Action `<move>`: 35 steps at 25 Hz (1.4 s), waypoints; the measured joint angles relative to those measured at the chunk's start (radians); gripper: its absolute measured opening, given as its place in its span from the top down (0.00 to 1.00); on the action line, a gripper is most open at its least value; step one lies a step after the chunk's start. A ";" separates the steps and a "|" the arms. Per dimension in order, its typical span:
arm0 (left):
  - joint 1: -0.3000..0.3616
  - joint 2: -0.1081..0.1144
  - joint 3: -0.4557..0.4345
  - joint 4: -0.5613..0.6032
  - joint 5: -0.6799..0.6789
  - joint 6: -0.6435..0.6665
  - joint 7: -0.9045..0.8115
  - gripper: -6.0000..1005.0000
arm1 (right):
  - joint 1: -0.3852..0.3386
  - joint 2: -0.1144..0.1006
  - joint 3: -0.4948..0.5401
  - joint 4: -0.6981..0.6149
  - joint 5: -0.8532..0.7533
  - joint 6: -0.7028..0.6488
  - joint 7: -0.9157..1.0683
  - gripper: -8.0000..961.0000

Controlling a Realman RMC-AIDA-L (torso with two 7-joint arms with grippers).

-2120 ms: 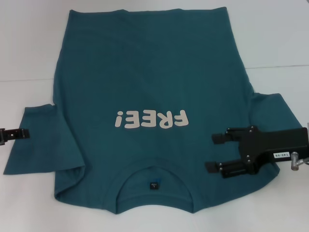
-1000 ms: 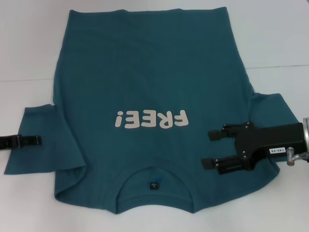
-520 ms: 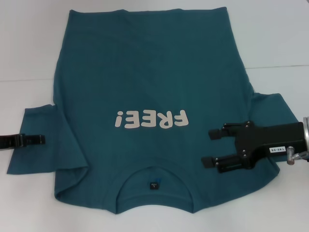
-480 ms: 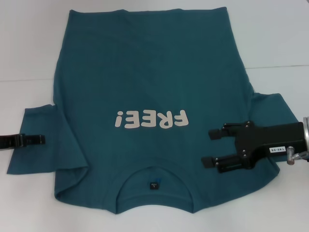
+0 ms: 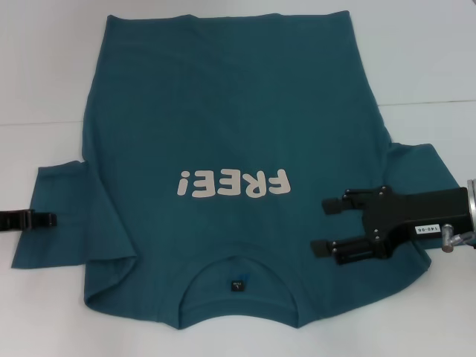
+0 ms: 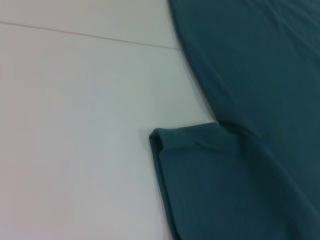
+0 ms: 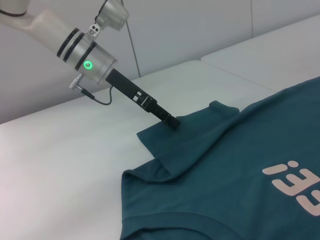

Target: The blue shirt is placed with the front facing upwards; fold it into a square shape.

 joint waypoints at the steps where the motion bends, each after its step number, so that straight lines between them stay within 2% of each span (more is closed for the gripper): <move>1: 0.000 -0.001 0.000 0.000 0.002 -0.002 0.000 0.39 | 0.000 0.000 0.000 0.000 0.000 0.000 0.000 0.05; 9: 0.005 -0.006 -0.005 -0.020 0.006 -0.005 -0.004 0.54 | 0.001 -0.002 0.001 0.000 0.001 0.002 0.024 0.05; 15: 0.010 -0.011 -0.008 -0.043 0.006 0.007 -0.007 0.81 | -0.001 -0.006 0.001 -0.001 0.003 0.002 0.037 0.05; 20: 0.009 -0.011 -0.007 -0.044 0.006 0.014 -0.005 0.97 | -0.004 -0.007 0.001 -0.001 0.004 0.001 0.040 0.05; 23: 0.012 -0.011 -0.011 -0.068 0.006 0.033 -0.008 0.97 | -0.004 -0.007 0.009 -0.002 0.004 0.001 0.044 0.05; 28: 0.045 -0.020 -0.014 -0.222 -0.001 0.139 -0.052 0.97 | -0.005 -0.007 0.034 -0.003 0.004 0.001 0.051 0.05; 29: 0.045 -0.020 -0.014 -0.222 -0.001 0.139 -0.052 0.97 | -0.005 -0.007 0.039 -0.004 0.004 0.001 0.051 0.05; 30: 0.054 -0.036 -0.014 -0.294 0.001 0.191 -0.070 0.97 | -0.006 -0.007 0.044 -0.006 0.004 0.001 0.051 0.05; 35: 0.049 -0.065 -0.015 -0.358 -0.002 0.248 -0.084 0.97 | -0.010 -0.006 0.072 -0.014 0.005 0.000 0.051 0.05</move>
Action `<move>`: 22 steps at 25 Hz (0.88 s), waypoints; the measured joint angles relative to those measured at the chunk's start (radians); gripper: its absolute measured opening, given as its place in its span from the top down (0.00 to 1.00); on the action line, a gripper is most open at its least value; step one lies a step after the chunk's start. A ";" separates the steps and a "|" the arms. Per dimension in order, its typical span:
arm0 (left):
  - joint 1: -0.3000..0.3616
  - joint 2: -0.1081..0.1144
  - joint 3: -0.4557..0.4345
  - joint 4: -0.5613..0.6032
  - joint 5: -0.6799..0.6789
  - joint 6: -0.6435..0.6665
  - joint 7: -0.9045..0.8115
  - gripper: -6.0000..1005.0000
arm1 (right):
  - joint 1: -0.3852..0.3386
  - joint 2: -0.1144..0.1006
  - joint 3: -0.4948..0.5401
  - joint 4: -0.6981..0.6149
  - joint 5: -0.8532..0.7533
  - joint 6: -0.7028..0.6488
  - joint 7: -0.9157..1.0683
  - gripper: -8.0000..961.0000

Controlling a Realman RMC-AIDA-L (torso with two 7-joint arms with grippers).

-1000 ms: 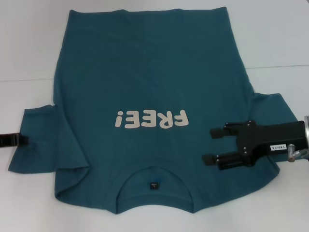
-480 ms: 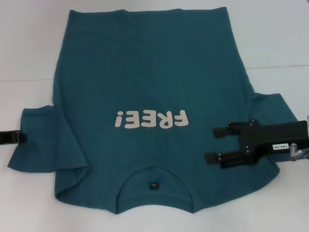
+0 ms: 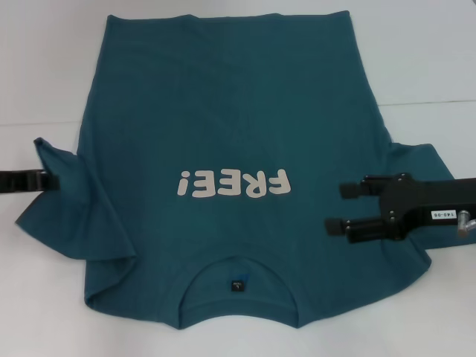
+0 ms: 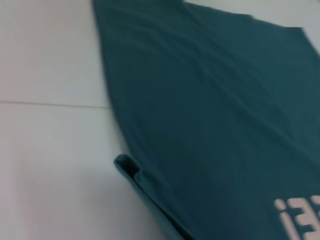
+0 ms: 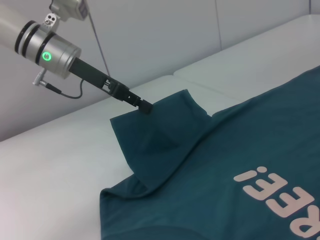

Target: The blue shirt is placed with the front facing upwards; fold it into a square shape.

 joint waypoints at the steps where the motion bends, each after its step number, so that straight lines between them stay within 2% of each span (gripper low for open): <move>1: -0.004 -0.005 0.000 -0.005 0.000 0.005 -0.003 0.97 | 0.000 -0.001 0.006 0.000 0.000 -0.002 0.000 0.05; 8: -0.055 -0.043 0.005 -0.043 -0.001 0.044 -0.053 0.97 | -0.005 -0.011 0.066 0.000 0.000 -0.006 0.002 0.05; 13: -0.102 -0.086 0.013 -0.039 0.002 0.051 -0.071 0.97 | -0.017 -0.018 0.083 -0.001 0.000 -0.007 0.003 0.05; 16: -0.133 -0.112 0.022 0.007 0.006 0.022 -0.064 0.97 | -0.023 -0.021 0.086 -0.002 0.000 -0.007 0.003 0.05; 22: -0.171 -0.140 0.064 0.122 -0.001 -0.101 -0.062 0.97 | -0.027 -0.023 0.087 -0.001 -0.001 -0.002 -0.001 0.05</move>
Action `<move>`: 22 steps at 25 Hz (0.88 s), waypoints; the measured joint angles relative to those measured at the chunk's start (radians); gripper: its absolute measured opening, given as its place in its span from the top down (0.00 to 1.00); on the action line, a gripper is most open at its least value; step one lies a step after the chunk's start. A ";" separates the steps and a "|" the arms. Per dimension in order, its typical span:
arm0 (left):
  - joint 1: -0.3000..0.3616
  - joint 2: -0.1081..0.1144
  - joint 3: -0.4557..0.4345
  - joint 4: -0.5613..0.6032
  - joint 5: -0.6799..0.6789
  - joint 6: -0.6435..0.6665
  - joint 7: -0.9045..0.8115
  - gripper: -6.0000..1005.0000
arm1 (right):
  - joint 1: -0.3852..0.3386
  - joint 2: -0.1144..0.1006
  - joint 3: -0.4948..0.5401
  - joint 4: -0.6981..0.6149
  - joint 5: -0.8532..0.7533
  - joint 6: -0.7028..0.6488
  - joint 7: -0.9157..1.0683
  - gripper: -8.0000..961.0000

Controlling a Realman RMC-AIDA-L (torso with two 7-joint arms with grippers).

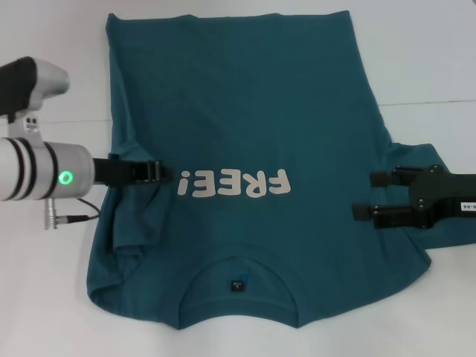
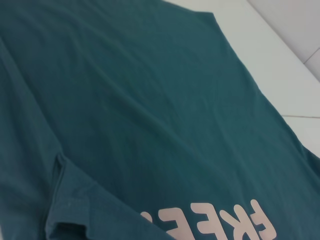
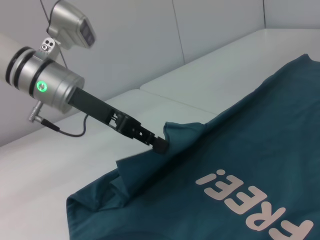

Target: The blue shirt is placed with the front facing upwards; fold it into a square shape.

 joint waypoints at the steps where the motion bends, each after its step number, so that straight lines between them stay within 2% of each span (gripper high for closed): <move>1: -0.005 -0.003 0.002 0.013 0.000 -0.012 0.000 0.97 | 0.000 0.000 0.000 0.000 0.000 0.001 0.000 0.05; 5: -0.013 -0.010 0.004 0.038 -0.001 -0.072 -0.002 0.97 | 0.000 0.001 -0.003 0.000 -0.001 0.003 0.001 0.05; 12: -0.013 -0.009 -0.004 0.031 -0.004 -0.086 -0.009 0.97 | 0.003 0.006 -0.001 0.000 -0.001 0.003 0.003 0.05; 22: -0.027 -0.011 0.005 0.049 -0.078 -0.152 0.004 0.97 | 0.011 0.008 -0.004 0.000 -0.002 0.003 0.003 0.05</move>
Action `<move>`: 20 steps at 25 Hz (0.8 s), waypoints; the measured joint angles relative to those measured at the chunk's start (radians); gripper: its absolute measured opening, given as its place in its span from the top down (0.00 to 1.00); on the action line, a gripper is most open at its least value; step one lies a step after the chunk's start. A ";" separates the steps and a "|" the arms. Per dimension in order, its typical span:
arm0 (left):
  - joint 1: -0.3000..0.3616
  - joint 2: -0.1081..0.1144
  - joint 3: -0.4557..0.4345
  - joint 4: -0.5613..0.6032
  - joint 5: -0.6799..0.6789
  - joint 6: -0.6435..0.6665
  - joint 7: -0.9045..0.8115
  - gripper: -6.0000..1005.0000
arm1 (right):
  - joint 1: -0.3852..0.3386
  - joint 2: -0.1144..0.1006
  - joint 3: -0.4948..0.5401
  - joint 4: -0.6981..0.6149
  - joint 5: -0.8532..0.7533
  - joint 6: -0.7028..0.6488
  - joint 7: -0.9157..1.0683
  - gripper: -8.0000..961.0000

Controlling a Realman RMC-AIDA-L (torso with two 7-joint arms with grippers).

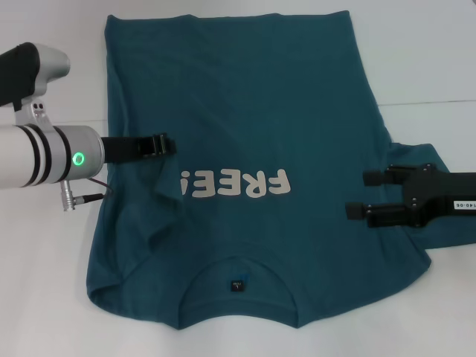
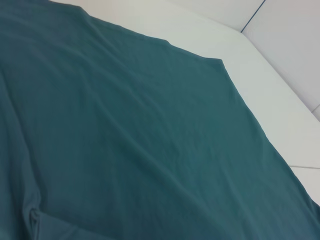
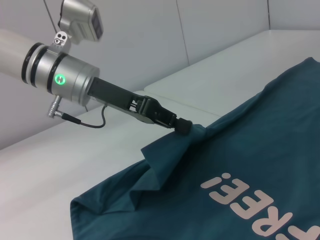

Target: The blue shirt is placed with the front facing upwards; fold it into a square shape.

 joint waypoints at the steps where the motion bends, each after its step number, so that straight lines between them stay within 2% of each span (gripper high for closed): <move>1: -0.002 0.000 0.000 0.005 -0.002 -0.006 0.002 0.97 | 0.000 0.000 -0.001 0.000 0.000 0.001 0.000 0.05; 12: -0.007 -0.001 0.009 0.043 -0.074 -0.070 0.015 0.91 | 0.012 0.001 -0.005 0.002 -0.002 0.006 0.000 0.05; 20: -0.021 -0.002 0.037 0.083 -0.096 -0.060 0.093 0.87 | 0.015 0.002 -0.009 0.003 -0.004 0.009 0.000 0.05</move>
